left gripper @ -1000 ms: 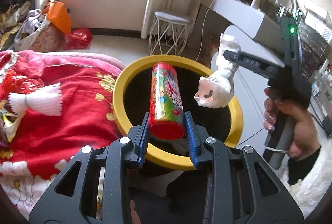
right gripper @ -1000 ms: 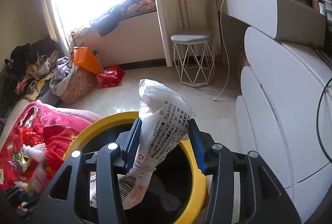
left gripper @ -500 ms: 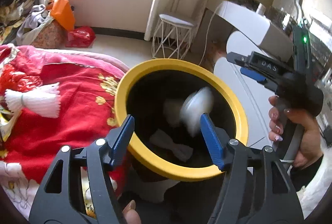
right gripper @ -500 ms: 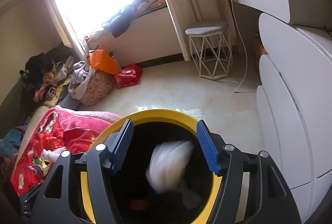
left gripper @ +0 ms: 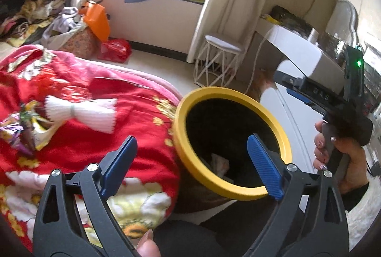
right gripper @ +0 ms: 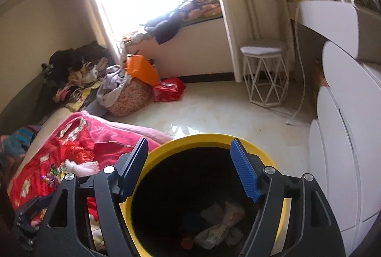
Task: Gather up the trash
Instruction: 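Return both tools to the bed over the wrappers and foam bundle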
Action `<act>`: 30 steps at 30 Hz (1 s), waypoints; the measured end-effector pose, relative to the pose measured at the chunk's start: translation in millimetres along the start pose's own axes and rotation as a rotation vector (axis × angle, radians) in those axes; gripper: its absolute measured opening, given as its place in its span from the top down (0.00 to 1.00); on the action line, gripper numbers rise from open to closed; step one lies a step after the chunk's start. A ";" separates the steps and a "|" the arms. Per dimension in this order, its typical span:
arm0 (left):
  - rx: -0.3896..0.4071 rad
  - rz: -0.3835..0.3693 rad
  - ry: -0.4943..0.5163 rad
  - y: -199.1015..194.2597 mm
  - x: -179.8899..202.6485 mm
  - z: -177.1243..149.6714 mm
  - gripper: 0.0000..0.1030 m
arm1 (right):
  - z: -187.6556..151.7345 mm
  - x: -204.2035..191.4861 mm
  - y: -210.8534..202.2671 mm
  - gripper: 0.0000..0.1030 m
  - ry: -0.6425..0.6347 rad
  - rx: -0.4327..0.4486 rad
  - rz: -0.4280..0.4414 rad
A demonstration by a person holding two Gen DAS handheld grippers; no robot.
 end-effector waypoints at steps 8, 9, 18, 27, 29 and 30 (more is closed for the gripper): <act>0.054 0.058 -0.080 -29.4 -35.1 -5.6 0.17 | -5.1 -50.6 -2.4 0.32 -0.131 -0.008 0.037; 0.060 0.066 -0.087 -32.2 -38.8 -6.5 0.17 | -5.7 -56.7 -2.0 0.32 -0.146 -0.010 0.043; 0.105 0.124 -0.135 -50.8 -69.0 -12.7 0.17 | -17.8 -117.3 -1.4 0.31 -0.277 -0.032 0.132; 0.153 0.181 -0.228 -73.7 -115.3 -17.4 0.17 | -38.9 -182.0 14.2 0.30 -0.438 -0.074 0.180; 0.161 0.193 -0.261 -78.3 -130.1 -19.7 0.17 | -43.5 -195.4 20.4 0.30 -0.473 -0.082 0.188; 0.164 0.199 -0.278 -80.5 -136.8 -20.9 0.17 | -45.9 -200.8 23.5 0.30 -0.486 -0.087 0.189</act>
Point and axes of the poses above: each gripper's, at about its wrist camera, not at the fingertips, and y roughly the way its jaws point, x to its right, z to its top, the point moved 2 cm from there along y, roughly the way its jaws point, and after that the axes turned 9 degrees about -x, right-handed, at the moved point
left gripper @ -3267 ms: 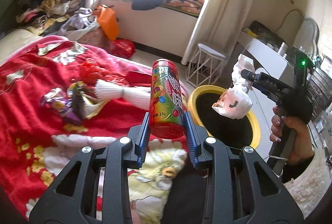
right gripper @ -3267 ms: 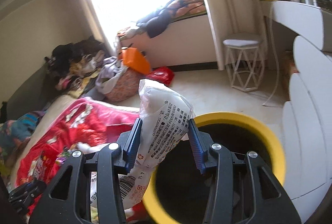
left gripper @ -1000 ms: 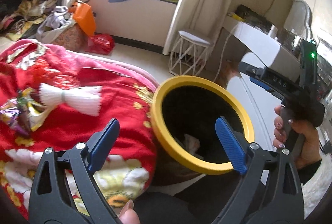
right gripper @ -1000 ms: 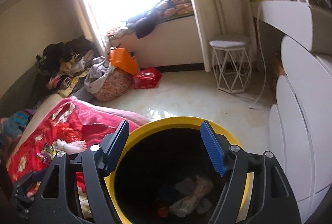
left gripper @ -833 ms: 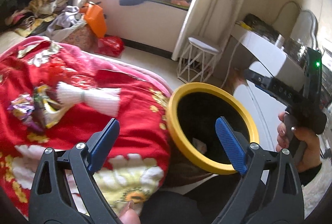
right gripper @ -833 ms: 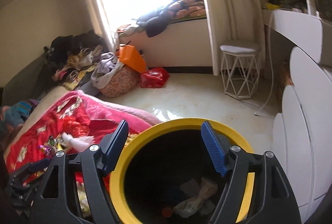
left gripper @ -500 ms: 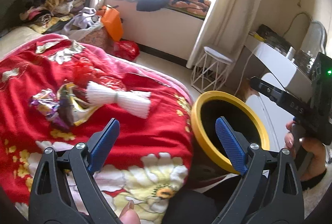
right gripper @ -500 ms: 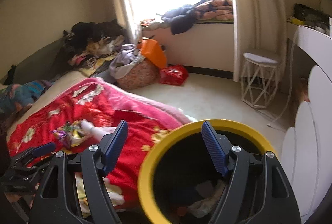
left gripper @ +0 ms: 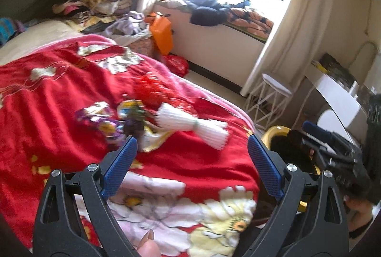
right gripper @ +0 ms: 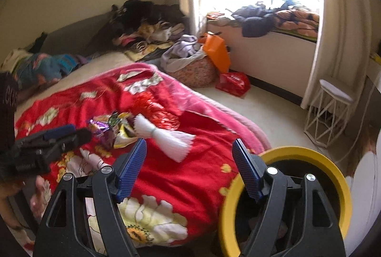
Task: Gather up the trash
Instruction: 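Return both tools to the bed over the wrappers and foam bundle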
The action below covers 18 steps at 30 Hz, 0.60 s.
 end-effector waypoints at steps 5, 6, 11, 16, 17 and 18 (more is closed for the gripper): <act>0.014 0.029 -0.054 -2.9 -28.6 3.5 0.17 | 2.5 -24.4 27.9 0.30 -0.073 -0.040 -0.001; 0.014 0.033 -0.063 -2.7 -32.5 3.8 0.17 | 2.9 -27.8 34.0 0.30 -0.087 -0.049 -0.005; 0.012 0.058 -0.114 -0.6 -56.9 3.1 0.17 | 7.3 -42.3 64.9 0.30 -0.131 -0.087 -0.017; -0.008 0.074 -0.158 6.2 -77.6 -0.7 0.17 | 10.0 -45.5 90.1 0.30 -0.153 -0.120 -0.040; -0.013 0.076 -0.167 8.6 -81.4 -1.3 0.17 | 11.2 -45.5 96.5 0.30 -0.156 -0.130 -0.044; -0.018 0.076 -0.173 10.1 -82.9 -1.9 0.17 | 11.8 -45.5 102.4 0.30 -0.156 -0.140 -0.052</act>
Point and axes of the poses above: each gripper's, at about its wrist camera, not at the fingertips, and y roughly the way its jaws point, x to its right, z to its top, the point moved 2 cm from there along y, roughly the way its jaws point, and after that the axes turned 9 degrees about -x, right-handed, at the moved point
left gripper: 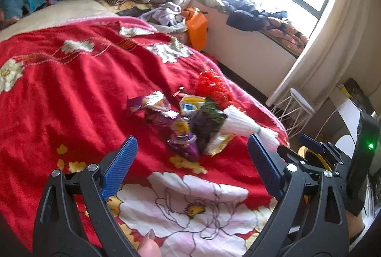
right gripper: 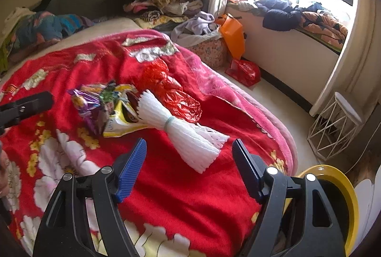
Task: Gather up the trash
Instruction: 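Return both tools to the bed over the wrappers and foam bundle, then grasp a purple candy wrapper with the left tool while the right tool grasps the white foam mesh bundle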
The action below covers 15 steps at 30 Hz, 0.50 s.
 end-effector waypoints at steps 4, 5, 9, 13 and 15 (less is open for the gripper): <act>-0.021 0.001 -0.022 11.5 -7.7 0.5 0.19 | 4.6 2.0 21.4 0.30 -0.007 -0.035 -0.019; -0.028 0.000 -0.029 14.7 -9.4 1.0 0.23 | 5.5 2.4 28.9 0.30 -0.009 -0.052 -0.023; -0.052 0.001 -0.067 26.5 -14.9 3.6 0.40 | 4.7 2.0 49.0 0.35 -0.011 -0.092 -0.041; -0.079 -0.010 -0.097 36.9 -20.7 8.5 0.55 | 3.1 -0.3 64.3 0.60 -0.015 -0.131 -0.039; -0.085 -0.024 -0.105 40.0 -21.1 9.6 0.63 | 1.0 -1.3 66.8 0.77 -0.013 -0.135 -0.021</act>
Point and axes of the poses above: each gripper's, at about its wrist camera, not at the fingertips, and y roughly the way its jaws point, x to its right, z to its top, the point moved 2 cm from there along y, roughly the way its jaws point, and after that the axes turned 9 degrees about -x, right-handed, at the moved point
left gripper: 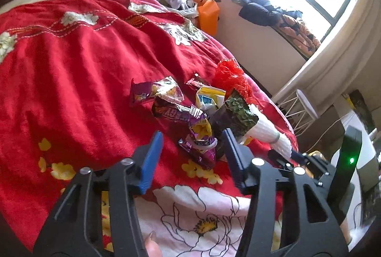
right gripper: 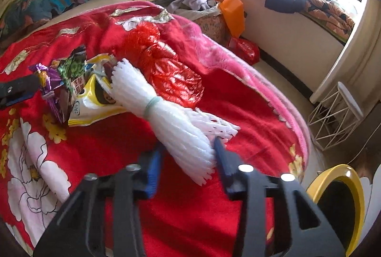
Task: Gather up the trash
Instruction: 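Grasp a purple candy wrapper with the left tool while the right tool grasps the white foam mesh bundle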
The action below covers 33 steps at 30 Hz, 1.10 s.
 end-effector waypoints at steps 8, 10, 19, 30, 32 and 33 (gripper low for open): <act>-0.027 -0.044 0.001 10.3 5.3 1.3 0.85 | -18.8 2.8 -18.1 0.85 0.053 0.030 0.087; -0.022 -0.046 0.007 8.0 6.8 -0.4 0.86 | -26.6 3.3 -25.0 0.85 0.057 0.037 0.095; -0.006 -0.054 0.048 -11.7 13.2 -13.9 0.87 | -44.9 2.8 -53.9 0.85 0.090 0.070 0.138; 0.063 -0.062 0.116 -52.9 26.1 -14.8 0.87 | -55.2 3.3 -82.7 0.85 0.107 0.114 0.169; 0.073 -0.064 0.132 -57.7 31.4 -14.3 0.87 | -56.2 6.0 -87.8 0.85 0.115 0.122 0.172; 0.079 -0.065 0.142 -60.8 34.3 -14.7 0.87 | -57.5 6.9 -90.2 0.85 0.118 0.126 0.172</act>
Point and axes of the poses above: each gripper's, at about its wrist camera, not at the fingertips, and y roughly the way its jaws point, x to its right, z to its top, the point moved 2 cm from there along y, roughly the way its jaws point, and after that the axes turned 9 degrees about -x, right-handed, at the moved point
